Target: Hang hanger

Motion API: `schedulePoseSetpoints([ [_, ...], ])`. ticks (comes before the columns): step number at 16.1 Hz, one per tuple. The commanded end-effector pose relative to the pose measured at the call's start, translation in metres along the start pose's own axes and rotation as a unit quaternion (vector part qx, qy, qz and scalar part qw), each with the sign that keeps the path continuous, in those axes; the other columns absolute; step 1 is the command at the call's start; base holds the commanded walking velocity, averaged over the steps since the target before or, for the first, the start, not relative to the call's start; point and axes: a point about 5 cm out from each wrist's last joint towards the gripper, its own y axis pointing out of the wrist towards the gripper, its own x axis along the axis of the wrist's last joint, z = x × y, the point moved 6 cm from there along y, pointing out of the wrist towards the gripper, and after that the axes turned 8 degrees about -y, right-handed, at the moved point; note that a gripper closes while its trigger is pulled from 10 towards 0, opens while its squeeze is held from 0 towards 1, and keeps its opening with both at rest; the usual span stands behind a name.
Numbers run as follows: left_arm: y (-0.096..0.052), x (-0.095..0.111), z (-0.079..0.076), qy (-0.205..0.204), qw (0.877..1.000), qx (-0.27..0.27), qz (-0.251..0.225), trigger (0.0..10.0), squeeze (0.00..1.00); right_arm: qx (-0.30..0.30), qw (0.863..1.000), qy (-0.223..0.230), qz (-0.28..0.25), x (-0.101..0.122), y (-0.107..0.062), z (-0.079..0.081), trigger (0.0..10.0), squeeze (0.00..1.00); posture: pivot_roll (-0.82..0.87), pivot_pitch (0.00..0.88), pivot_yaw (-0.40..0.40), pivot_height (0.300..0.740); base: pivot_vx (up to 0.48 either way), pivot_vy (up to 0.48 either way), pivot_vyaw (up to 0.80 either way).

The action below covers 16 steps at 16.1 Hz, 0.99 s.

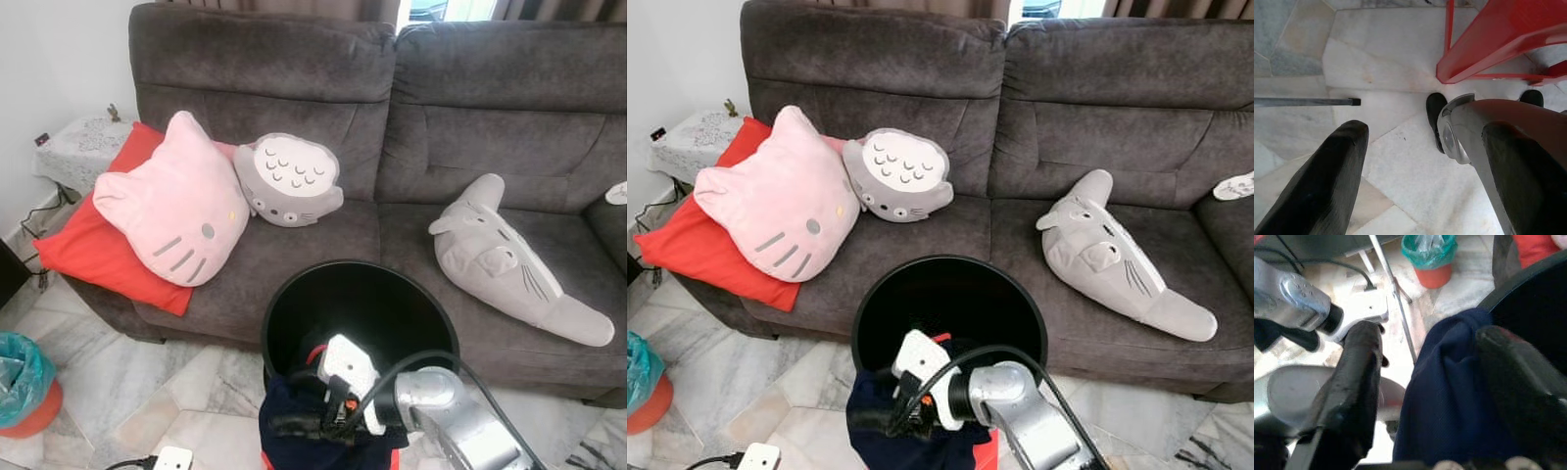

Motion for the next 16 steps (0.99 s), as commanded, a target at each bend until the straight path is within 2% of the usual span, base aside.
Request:
schedulePoseSetpoints([
  [1, 0.0, -0.004, 0.0, -0.001, 1.0, 0.001, 0.008, 10.0, 0.0, -0.005, 1.0, -0.015, 0.023, -0.004, -0.001, 0.0, 10.0, 1.0, -0.05, 0.0, 0.007, 0.74, 0.0, 0.0, 0.0],
  [6, -0.001, -0.006, -0.001, 0.001, 1.0, -0.002, 0.01, 10.0, 0.0, -0.003, 1.0, -0.007, 0.027, -0.006, 0.001, 0.002, 10.0, 1.0, -0.05, 0.0, 0.003, 0.74, 0.0, 0.0, 0.0],
  [9, -0.001, -0.006, -0.001, 0.001, 1.0, -0.003, 0.01, 10.0, 0.0, -0.019, 0.999, -0.008, 0.047, -0.013, 0.001, -0.003, 10.0, 1.0, -0.05, 0.0, 0.002, 0.74, 0.0, 0.0, 0.0],
  [10, -0.001, -0.006, -0.001, 0.001, 1.0, -0.003, 0.01, 10.0, 0.0, -0.028, 0.998, -0.017, 0.061, -0.018, 0.001, -0.007, 10.0, 0.75, -0.05, 0.0, 0.001, 0.74, 0.0, 0.0, 0.0],
  [11, -0.001, -0.007, -0.001, 0.002, 1.0, -0.003, 0.011, 10.0, 0.0, -0.028, 0.997, -0.017, 0.063, -0.019, 0.001, -0.007, 10.0, 0.0, -0.05, 0.0, 0.0, 0.74, 0.0, 0.0, 0.0],
  [15, -0.001, -0.007, -0.001, -0.001, 1.0, -0.002, 0.01, 10.0, 0.0, -0.028, 0.998, -0.013, 0.062, -0.019, 0.002, -0.008, 10.0, 0.0, -0.05, 0.0, -0.001, 0.74, 0.0, 0.0, 0.0],
  [16, -0.001, -0.006, -0.001, -0.001, 1.0, -0.002, 0.01, 10.0, 0.0, -0.025, 0.998, -0.011, 0.055, -0.017, 0.003, -0.007, 9.2, 0.0, -0.05, 0.0, -0.001, 0.74, 0.0, 0.0, 0.0],
])
